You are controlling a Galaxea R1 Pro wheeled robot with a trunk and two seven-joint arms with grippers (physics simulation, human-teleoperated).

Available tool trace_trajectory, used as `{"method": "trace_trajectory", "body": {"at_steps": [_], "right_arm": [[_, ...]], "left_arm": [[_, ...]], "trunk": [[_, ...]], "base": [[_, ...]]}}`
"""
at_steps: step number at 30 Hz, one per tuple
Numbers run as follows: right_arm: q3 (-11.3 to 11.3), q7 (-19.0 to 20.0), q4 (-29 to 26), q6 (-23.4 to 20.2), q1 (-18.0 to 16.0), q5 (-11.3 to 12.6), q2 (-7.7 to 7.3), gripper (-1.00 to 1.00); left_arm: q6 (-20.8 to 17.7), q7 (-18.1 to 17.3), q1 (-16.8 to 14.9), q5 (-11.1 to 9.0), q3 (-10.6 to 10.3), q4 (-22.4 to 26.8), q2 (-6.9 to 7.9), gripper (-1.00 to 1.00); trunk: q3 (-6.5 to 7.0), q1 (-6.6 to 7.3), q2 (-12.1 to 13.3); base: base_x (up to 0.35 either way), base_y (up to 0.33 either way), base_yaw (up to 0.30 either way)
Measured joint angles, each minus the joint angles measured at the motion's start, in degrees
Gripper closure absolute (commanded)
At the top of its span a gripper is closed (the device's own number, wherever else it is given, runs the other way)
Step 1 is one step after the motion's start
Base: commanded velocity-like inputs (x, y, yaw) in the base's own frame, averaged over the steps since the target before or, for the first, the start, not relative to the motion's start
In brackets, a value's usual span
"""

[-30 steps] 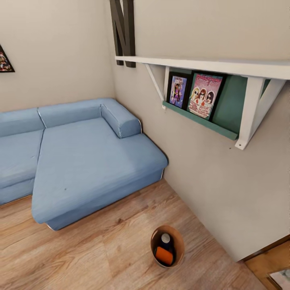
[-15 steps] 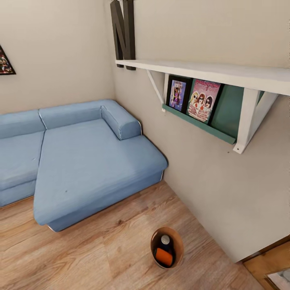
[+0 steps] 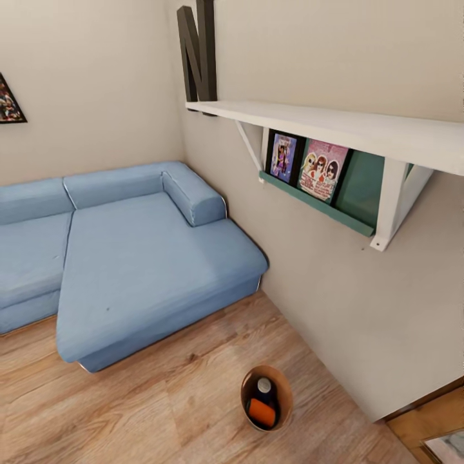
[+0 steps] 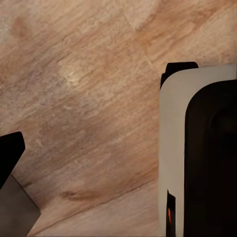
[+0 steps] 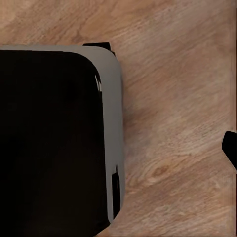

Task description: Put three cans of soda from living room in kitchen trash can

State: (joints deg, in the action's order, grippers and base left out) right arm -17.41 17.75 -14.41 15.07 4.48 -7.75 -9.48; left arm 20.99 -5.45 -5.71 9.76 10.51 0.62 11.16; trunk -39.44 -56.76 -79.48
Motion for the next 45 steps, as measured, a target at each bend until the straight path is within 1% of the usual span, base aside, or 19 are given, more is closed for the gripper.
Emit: {"method": "trace_trajectory", "body": {"at_steps": [3,6,19,25,28,31,45], "right_arm": [[-0.06,0.0,0.92,1.03,0.0,0.01,-0.56,-1.0],[-0.05,0.0,1.15,1.28,0.0,0.02,-0.77,-1.0],[0.01,0.0,2.03,1.6,0.01,0.02,-0.97,-1.0],[0.01,0.0,3.84,2.09,0.04,-0.04,-0.98,-1.0],[0.02,0.0,5.28,3.9,0.07,-0.03,-0.98,-1.0],[0.01,0.0,6.3,4.67,0.07,-0.05,-0.98,-1.0],[0.02,0.0,11.06,5.47,0.28,-0.03,-0.98,-1.0]], "left_arm": [[0.01,0.0,0.0,0.0,-0.15,0.0,0.0,-1.0],[0.01,-0.02,0.0,0.0,-0.19,0.0,0.0,-1.0],[0.17,-0.05,0.1,0.0,-0.31,0.0,0.0,-1.0],[0.38,-0.03,0.36,0.0,-0.31,0.0,0.12,-1.0],[0.53,-0.01,0.94,-0.01,-0.32,0.0,0.16,-1.0],[0.58,-0.01,1.27,-0.02,-0.32,0.0,0.21,-1.0],[0.78,0.0,3.18,-0.08,-0.32,0.0,0.38,-1.0]], "trunk": [[0.54,0.66,1.2],[1.08,1.32,2.41],[3.41,4.17,7.62],[4.49,5.49,10.03],[5.02,6.15,11.23],[5.56,6.81,12.43],[8.08,9.88,18.05]], "base": [[0.0,0.0,0.0],[0.0,0.0,0.0],[0.0,0.0,0.0],[0.0,0.0,0.0],[0.0,0.0,0.0],[0.0,0.0,0.0],[0.0,0.0,0.0]]}}
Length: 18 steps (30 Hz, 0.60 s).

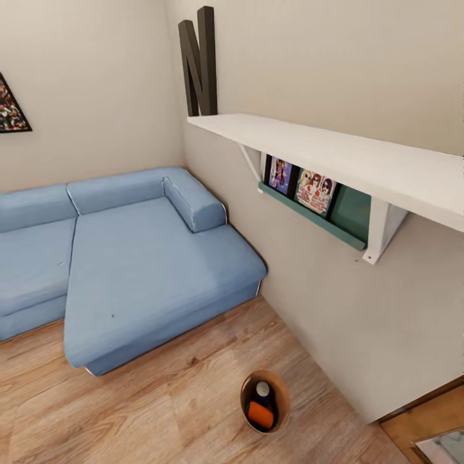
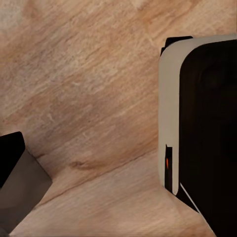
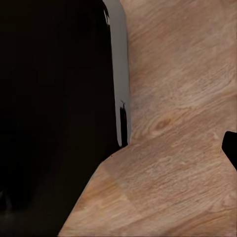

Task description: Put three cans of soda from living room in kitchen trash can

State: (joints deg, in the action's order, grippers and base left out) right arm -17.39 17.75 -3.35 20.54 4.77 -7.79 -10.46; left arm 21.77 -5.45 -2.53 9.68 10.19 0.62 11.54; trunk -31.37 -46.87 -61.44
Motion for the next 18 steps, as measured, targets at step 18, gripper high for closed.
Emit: {"method": "trace_trajectory", "body": {"at_steps": [18], "right_arm": [[-0.02,0.0,4.07,2.7,1.72,2.01,-0.7,-1.0]], "left_arm": [[-0.04,0.0,3.76,0.13,-0.07,-0.04,-0.14,-1.0]], "trunk": [[3.23,3.95,7.22]], "base": [[0.0,0.0,0.0]]}}
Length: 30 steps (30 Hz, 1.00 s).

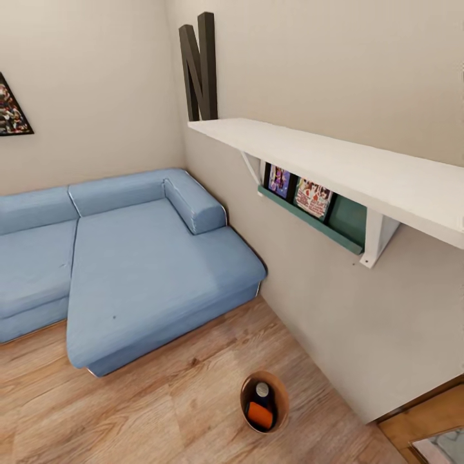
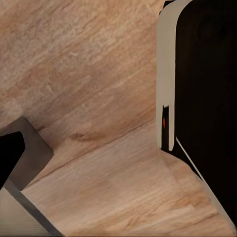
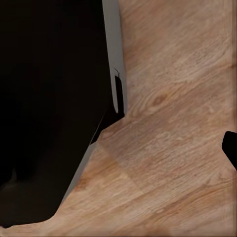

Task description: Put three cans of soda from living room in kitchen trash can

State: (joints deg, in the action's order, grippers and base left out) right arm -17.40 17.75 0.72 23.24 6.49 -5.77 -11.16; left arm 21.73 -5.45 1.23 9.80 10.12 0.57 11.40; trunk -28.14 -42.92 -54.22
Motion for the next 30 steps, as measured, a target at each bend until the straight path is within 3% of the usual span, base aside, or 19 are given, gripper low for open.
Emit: {"method": "trace_trajectory", "body": {"at_steps": [4,8,12,18,28,30], "right_arm": [[0.0,0.0,0.35,1.22,0.86,0.04,-0.55,-1.0],[-0.05,0.0,0.5,2.08,1.98,0.05,-0.85,-1.0],[-1.67,0.06,0.99,2.59,3.81,1.36,-1.67,-1.0],[-2.2,0.15,1.56,2.36,4.47,2.15,-1.84,-1.0],[-6.08,-0.06,0.9,2.01,4.56,3.44,-1.3,-1.0],[-6.41,-0.08,0.67,2.04,4.52,3.52,-1.26,-1.0]], "left_arm": [[-0.14,0.0,0.66,0.03,-0.79,-0.07,-0.1,-1.0],[-0.59,0.0,1.05,0.04,-3.16,-0.36,-0.18,-1.0],[-4.99,-0.69,1.28,-0.07,-5.52,-0.97,-0.03,-1.0],[-6.58,-1.78,1.44,-0.29,-5.86,-1.01,-0.16,-1.0],[-6.12,-1.46,1.13,-1.15,-5.45,-0.33,-0.42,-1.0],[-6.08,-1.48,1.04,-1.1,-5.54,-0.04,-1.39,-1.0]], "trunk": [[0.72,0.88,1.6],[1.44,1.76,3.21],[2.15,2.64,4.81],[3.23,3.95,7.22],[3.24,3.96,7.23],[3.24,3.96,7.23]], "base": [[0.0,0.0,0.0],[0.0,0.0,0.0],[0.0,0.0,0.0],[0.0,0.0,0.0],[0.0,0.0,0.0],[0.0,0.0,0.0]]}}
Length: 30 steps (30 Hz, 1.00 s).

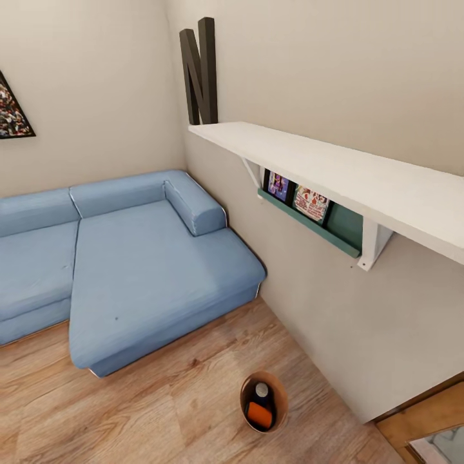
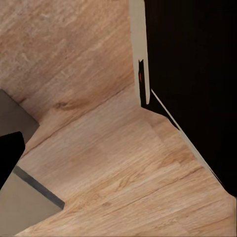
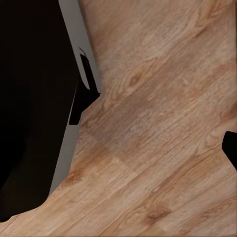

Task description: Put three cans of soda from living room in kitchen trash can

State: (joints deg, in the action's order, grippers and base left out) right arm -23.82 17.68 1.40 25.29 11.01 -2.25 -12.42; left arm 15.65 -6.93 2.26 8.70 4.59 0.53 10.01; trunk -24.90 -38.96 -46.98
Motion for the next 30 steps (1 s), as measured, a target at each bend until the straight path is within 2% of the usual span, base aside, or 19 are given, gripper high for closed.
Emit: {"method": "trace_trajectory", "body": {"at_steps": [4,8,18,30], "right_arm": [[-0.22,-0.01,-0.38,-0.02,-0.02,0.01,0.14,-1.0],[-0.31,-0.01,-0.48,-0.05,-0.02,0.05,0.41,-1.0],[-0.33,0.04,-1.0,-0.04,-0.03,0.14,2.64,-1.0],[-0.35,0.08,-1.54,-0.06,-0.04,0.15,3.74,-1.0]], "left_arm": [[0.0,-0.01,-0.04,0.08,-0.09,0.14,-1.19,-1.0],[-0.01,-0.01,-0.06,0.05,-0.08,0.16,-1.66,-1.0],[-0.03,-0.01,-0.07,0.03,-0.03,0.17,-1.91,-1.0],[-0.03,-0.01,-0.07,0.0,-0.1,0.17,-1.93,-1.0]], "trunk": [[0.0,0.0,0.0],[0.0,0.0,0.0],[0.0,0.0,0.0],[0.0,0.0,0.0]], "base": [[0.0,0.0,0.0],[0.0,0.0,0.0],[0.0,0.0,0.0],[0.0,0.0,0.0]]}}
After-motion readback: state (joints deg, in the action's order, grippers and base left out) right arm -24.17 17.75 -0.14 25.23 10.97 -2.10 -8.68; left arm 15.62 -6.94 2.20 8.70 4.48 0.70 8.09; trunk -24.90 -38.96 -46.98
